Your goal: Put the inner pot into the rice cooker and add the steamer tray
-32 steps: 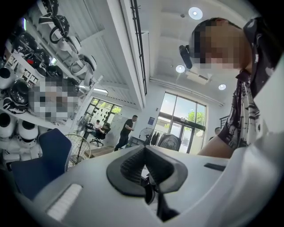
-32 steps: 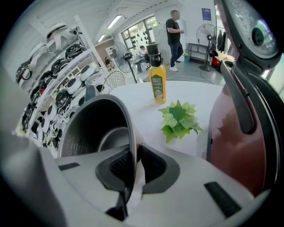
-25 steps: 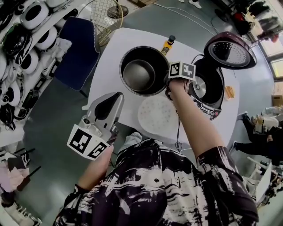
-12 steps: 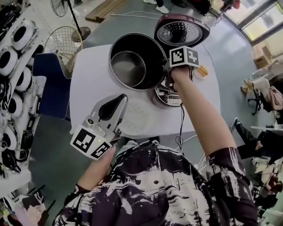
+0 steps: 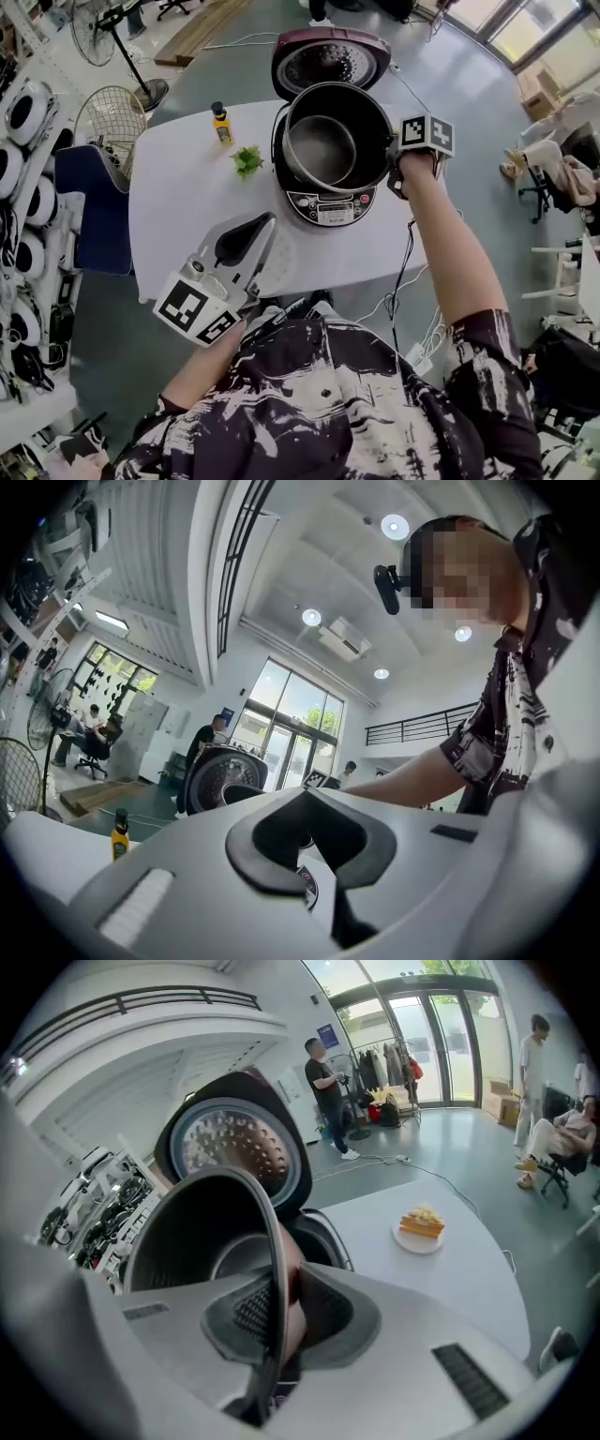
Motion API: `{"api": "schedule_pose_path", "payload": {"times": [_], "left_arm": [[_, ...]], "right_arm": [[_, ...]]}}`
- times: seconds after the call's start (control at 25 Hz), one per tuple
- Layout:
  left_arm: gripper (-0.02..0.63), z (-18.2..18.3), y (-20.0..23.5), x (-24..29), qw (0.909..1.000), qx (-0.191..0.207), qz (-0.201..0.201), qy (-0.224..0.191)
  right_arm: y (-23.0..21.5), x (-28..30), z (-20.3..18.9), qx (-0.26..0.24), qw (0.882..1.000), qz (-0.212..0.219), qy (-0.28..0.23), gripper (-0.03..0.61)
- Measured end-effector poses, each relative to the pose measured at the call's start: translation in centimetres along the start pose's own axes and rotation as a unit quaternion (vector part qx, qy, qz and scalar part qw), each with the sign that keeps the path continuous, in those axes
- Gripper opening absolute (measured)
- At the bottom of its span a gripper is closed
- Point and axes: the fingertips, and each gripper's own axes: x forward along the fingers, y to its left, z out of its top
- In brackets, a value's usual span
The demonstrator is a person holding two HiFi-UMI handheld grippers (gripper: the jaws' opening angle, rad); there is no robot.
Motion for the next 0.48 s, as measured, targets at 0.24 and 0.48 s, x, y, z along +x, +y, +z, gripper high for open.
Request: {"api": "schedule_pose_path", "payload": {"times": [0.24,0.48], "left_arm": [[0.005,-0.8,-0.7,0.7,0.9996,0.003,0.020,0.018],[0.005,-1.3,-0.5,0.4,0.9986,0.004,0.045,0.026]], "right_arm": [[-3.6,1.4,0.5,0.014,1.000,-0.010,0.006,0.018],[-3.2,4.8,-0.5,-0.017,0.999,-0.016,0.039,0.018]]}}
